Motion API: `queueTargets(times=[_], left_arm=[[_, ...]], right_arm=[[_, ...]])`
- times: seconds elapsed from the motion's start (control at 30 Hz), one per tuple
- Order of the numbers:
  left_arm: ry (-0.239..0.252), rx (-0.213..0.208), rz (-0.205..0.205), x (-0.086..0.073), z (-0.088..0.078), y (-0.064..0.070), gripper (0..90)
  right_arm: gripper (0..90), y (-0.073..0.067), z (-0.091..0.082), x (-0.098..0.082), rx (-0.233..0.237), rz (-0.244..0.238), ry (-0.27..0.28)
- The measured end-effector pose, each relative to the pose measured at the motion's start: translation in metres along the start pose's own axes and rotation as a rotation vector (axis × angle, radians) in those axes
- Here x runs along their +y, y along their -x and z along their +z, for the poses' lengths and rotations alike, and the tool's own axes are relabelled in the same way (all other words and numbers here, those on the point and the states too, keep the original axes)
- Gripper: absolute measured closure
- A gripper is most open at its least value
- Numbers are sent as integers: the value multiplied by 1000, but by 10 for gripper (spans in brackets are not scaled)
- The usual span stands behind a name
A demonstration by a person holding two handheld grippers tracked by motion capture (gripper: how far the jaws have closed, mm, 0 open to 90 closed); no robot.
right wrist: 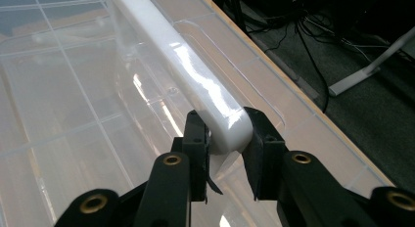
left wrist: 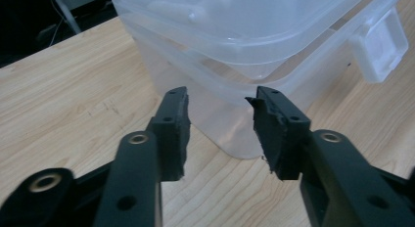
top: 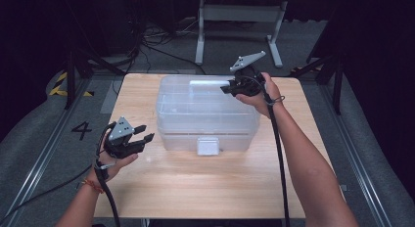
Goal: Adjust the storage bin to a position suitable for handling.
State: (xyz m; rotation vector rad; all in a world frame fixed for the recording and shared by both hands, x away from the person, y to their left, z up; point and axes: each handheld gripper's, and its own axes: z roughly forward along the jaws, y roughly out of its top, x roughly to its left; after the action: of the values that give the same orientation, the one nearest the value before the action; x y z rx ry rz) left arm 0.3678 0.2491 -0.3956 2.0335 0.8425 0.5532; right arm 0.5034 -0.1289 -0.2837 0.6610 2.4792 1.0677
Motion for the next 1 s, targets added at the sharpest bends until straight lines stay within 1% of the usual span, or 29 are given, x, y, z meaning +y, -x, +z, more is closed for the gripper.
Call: queueTargets(times=[0.1, 0.13, 0.2, 0.3, 0.4, 0.47, 0.57, 0.6, 0.63, 0.73, 0.87, 0.93, 0.97, 1.0], left_arm=[[4, -9, 4, 2, 2, 1, 693], [5, -11, 7, 4, 3, 1, 693], [0, -10, 13, 5, 5, 2, 747], [-16, -23, 20, 7, 11, 5, 817], [-15, -24, 17, 7, 14, 6, 856], [-4, -24, 11, 7, 16, 5, 866], [-2, -28, 6, 8, 18, 5, 883], [0, -23, 9, 9, 19, 5, 887], [3, -24, 5, 9, 20, 5, 891], [12, -11, -6, 9, 22, 5, 895], [32, -8, -16, 10, 23, 3, 895], [43, -10, -30, 10, 24, 3, 895], [43, -6, -25, 10, 24, 2, 896], [43, -4, -29, 10, 24, 2, 897]], right_arm=[[738, 1, 0, 1, 3, 2, -3], [738, 2, 0, 1, 3, 2, -3], [738, 2, 0, 2, 6, 6, -7], [737, 3, 0, 4, 5, 7, -8], [737, 5, 0, 5, 10, 13, -9], [736, 6, 0, 5, 11, 14, -7], [736, 7, 0, 6, 14, 16, -8], [736, 7, 0, 6, 15, 18, -9], [736, 7, 0, 7, 15, 18, -10], [735, 8, 0, 7, 18, 19, -9], [736, 9, 0, 7, 19, 22, -12], [736, 8, 0, 7, 22, 19, -12], [736, 8, 0, 7, 22, 16, -12], [736, 8, 0, 7, 21, 16, -12]])
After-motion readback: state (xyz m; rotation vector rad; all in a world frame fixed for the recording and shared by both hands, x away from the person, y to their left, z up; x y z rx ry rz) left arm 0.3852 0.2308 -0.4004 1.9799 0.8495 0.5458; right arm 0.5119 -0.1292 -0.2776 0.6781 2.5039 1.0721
